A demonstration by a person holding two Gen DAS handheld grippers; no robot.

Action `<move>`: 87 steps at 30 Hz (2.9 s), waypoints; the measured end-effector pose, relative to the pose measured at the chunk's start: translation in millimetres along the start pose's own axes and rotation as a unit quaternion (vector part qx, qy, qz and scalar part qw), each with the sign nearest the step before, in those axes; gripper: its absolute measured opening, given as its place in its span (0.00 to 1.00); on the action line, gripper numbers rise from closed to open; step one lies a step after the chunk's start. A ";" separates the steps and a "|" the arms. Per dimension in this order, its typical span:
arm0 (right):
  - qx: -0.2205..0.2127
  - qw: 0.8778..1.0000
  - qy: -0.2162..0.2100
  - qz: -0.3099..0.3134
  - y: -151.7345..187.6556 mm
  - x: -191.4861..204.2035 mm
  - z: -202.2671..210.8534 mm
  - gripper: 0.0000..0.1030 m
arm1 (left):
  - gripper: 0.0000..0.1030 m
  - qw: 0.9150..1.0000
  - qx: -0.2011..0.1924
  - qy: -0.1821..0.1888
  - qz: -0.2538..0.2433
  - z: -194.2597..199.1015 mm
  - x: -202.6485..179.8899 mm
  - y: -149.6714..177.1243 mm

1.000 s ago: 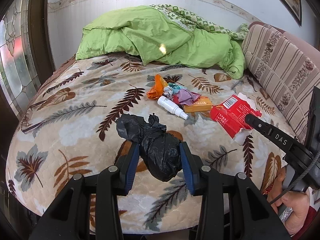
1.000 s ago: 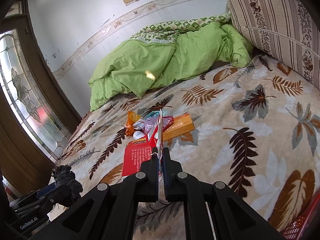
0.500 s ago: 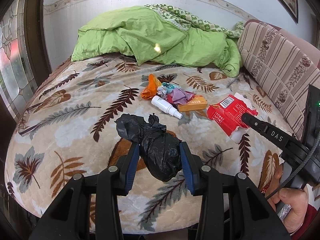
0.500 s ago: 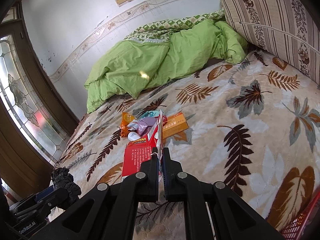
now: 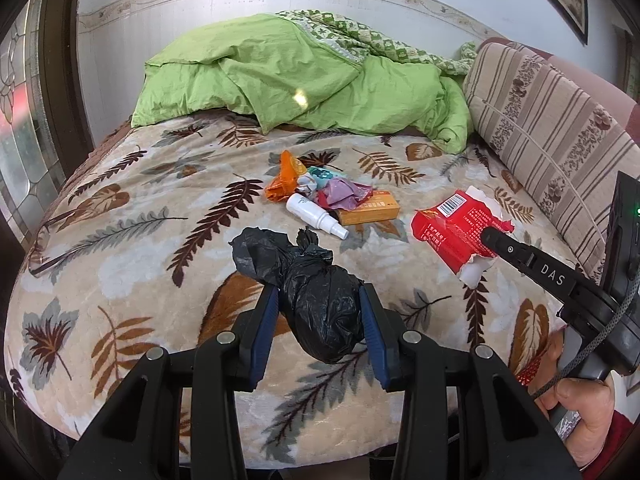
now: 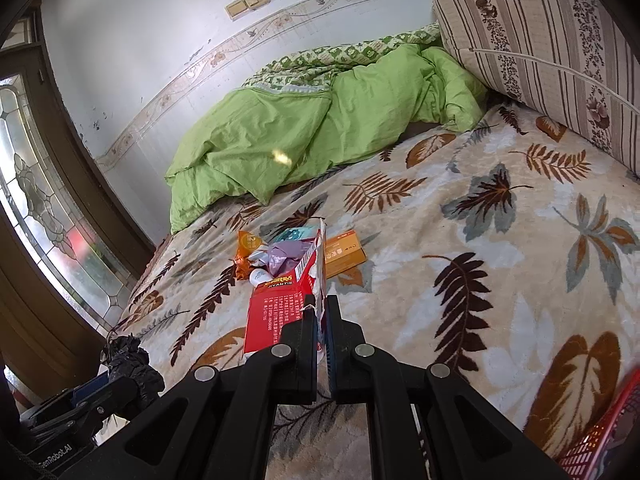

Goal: Collect trash
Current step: 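Carry the bag and carton over the red basket and open both tools, then move both open tools back to the remaining trash on the bed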

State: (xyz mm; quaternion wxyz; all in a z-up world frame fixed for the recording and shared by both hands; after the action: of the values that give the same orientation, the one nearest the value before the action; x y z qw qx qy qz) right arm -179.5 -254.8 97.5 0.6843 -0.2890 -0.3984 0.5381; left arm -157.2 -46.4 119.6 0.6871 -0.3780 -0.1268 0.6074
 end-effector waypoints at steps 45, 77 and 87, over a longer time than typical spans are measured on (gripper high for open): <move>0.017 0.952 0.282 -0.121 127.6 -192.0 263.1 0.26 | 0.63 0.905 0.211 0.276 -0.247 -10.6 -278.7 155.1; 0.031 0.994 0.093 0.042 10.8 -49.9 115.6 0.51 | 0.64 0.993 0.058 0.096 -0.022 -67.0 -38.5 -5.3; 0.067 0.989 0.024 0.132 -36.9 30.8 -11.0 0.64 | 0.64 0.992 0.011 -0.065 0.112 -114.2 82.9 -44.5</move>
State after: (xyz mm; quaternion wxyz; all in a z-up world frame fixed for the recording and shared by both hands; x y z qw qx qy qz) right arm -148.3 -234.0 129.5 0.6341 -0.3053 -0.3034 0.6424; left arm -32.9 -9.9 48.1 0.6091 -0.3419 -0.1214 0.7052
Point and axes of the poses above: each gripper's, at about its wrist camera, not at the fingertips, and z roughly against the way its jaws point, x to its left, y to its underside, the point moved 2 cm from there along -z, roughly the way its jaws point, and after that the axes turned 15 degrees about z, right-handed, at the moved point
